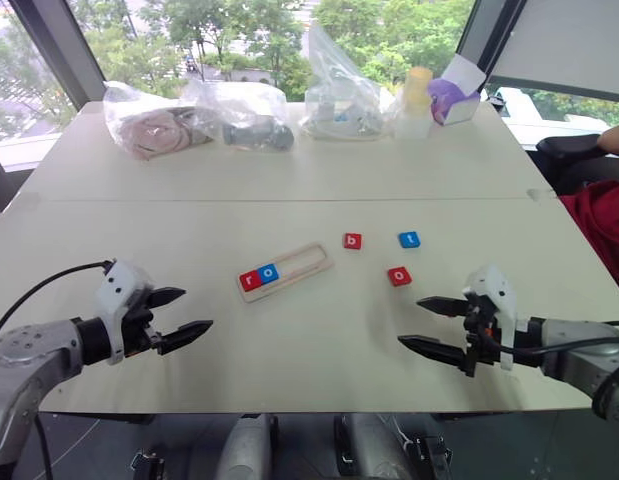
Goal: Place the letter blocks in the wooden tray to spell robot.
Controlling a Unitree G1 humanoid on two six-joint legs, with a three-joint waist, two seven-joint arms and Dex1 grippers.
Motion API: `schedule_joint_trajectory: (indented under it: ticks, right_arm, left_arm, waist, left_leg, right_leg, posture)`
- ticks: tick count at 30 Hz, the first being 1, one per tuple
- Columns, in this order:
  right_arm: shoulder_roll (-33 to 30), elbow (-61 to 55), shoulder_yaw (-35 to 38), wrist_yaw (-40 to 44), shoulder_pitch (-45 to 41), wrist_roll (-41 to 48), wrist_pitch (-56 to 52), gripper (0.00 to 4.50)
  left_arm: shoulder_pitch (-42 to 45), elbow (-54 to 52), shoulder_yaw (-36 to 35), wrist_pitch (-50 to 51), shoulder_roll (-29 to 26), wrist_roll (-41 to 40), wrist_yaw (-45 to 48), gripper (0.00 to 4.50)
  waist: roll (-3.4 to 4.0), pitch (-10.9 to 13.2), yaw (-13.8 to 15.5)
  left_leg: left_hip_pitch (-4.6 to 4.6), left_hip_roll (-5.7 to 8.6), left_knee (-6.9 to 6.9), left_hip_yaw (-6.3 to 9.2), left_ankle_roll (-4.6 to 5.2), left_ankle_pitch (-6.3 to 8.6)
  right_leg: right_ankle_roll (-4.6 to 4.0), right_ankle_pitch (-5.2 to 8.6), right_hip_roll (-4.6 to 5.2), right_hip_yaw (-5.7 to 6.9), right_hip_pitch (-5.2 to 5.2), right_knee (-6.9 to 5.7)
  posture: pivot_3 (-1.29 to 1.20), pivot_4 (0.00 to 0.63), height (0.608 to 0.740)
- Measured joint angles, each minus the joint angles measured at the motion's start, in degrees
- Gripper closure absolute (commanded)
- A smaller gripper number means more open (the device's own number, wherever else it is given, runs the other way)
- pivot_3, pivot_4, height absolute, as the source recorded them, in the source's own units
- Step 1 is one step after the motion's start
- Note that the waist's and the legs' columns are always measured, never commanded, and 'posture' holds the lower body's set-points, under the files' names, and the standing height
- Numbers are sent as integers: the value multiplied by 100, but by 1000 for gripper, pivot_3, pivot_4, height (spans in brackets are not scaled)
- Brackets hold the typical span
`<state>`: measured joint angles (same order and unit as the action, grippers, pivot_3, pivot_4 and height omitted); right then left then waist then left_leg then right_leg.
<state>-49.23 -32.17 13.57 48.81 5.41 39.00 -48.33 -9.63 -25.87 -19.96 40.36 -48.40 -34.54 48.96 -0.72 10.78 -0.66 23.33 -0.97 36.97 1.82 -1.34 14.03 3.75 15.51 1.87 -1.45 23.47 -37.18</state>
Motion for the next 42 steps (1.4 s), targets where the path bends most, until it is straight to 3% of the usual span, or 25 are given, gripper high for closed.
schedule_joint_trajectory:
  ticks: [18, 27, 31, 34, 42]
  right_arm:
    - [20, 149, -72, 2, 98, -127, 266, 41]
    - [-224, 464, -175, -14, -439, -265, 43, 41]
    - [-87, 105, -664, -324, -880, -290, -155, 41]
    - [331, -71, -1183, -664, -1376, -357, -258, 41]
    - [626, -228, -1770, -1209, -1520, -669, -379, 41]
  left_arm:
    - [9, 31, -23, 150, -149, 23, -44, 0]
    - [408, 572, 60, -312, -616, 368, 344, 0]
    - [1380, 1350, 978, -814, -586, 941, 582, 0]
    - [2240, 1948, 1798, -1135, -93, 1280, 743, 0]
    - [2880, 2745, 2614, -1770, 556, 1843, 946, 0]
  waist:
    - [-1, 0, 0]
    - [0, 1, 0]
    - [2, 0, 17]
    - [-2, 0, 7]
    - [-4, 1, 2]
  left_leg:
    - [0, 0, 0, 0, 0, 0]
    - [2, 0, -2, -2, 0, 0]
    - [3, 2, 1, -10, 1, 0]
    - [6, 4, 4, -11, 1, 0]
    - [12, 4, 3, -12, 14, 8]
  right_leg:
    - [0, 0, -2, -1, 0, 0]
    - [-1, 0, -3, 0, 4, 0]
    - [-1, -1, -11, 3, 3, -1]
    - [2, -2, -11, 3, 4, 0]
    - [32, -13, -18, 3, 11, -4]
  posture:
    - [0, 150, 740]
    - [0, 150, 740]
    - [0, 150, 740]
    - [0, 150, 740]
    - [0, 150, 740]
